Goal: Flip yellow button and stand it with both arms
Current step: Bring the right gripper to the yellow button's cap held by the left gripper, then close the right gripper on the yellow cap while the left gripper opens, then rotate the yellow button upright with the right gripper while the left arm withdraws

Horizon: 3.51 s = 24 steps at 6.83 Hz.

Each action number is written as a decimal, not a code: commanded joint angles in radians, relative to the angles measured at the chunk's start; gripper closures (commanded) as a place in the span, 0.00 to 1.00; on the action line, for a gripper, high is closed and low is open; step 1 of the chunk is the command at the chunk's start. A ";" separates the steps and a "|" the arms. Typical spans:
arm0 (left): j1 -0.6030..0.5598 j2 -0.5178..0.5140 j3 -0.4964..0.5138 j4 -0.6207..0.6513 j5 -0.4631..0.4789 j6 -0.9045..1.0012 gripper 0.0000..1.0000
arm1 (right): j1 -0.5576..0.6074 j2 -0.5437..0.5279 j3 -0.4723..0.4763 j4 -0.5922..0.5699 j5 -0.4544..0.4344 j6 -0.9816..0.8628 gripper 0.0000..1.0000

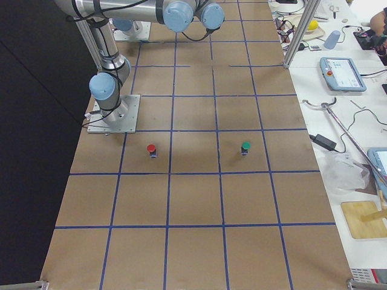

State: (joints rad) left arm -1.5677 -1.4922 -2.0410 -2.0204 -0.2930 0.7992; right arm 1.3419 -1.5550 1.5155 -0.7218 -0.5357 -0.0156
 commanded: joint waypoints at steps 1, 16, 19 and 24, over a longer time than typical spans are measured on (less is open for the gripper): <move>-0.002 -0.002 -0.001 0.000 -0.003 0.000 0.80 | 0.055 0.003 0.012 -0.130 0.032 0.095 0.01; 0.072 -0.020 0.097 0.115 0.269 -0.323 0.00 | 0.033 0.021 0.008 -0.376 -0.125 0.189 0.69; 0.110 -0.029 0.113 0.349 0.640 -0.525 0.00 | 0.033 -0.026 0.020 -0.398 -0.379 -0.141 0.71; 0.094 -0.017 0.142 0.652 1.342 -0.749 0.00 | 0.028 -0.063 0.098 -0.497 -0.777 -0.844 0.79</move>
State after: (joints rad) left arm -1.4686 -1.5129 -1.9213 -1.3974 0.8839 0.0558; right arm 1.3748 -1.6038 1.5786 -1.1855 -1.2155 -0.6890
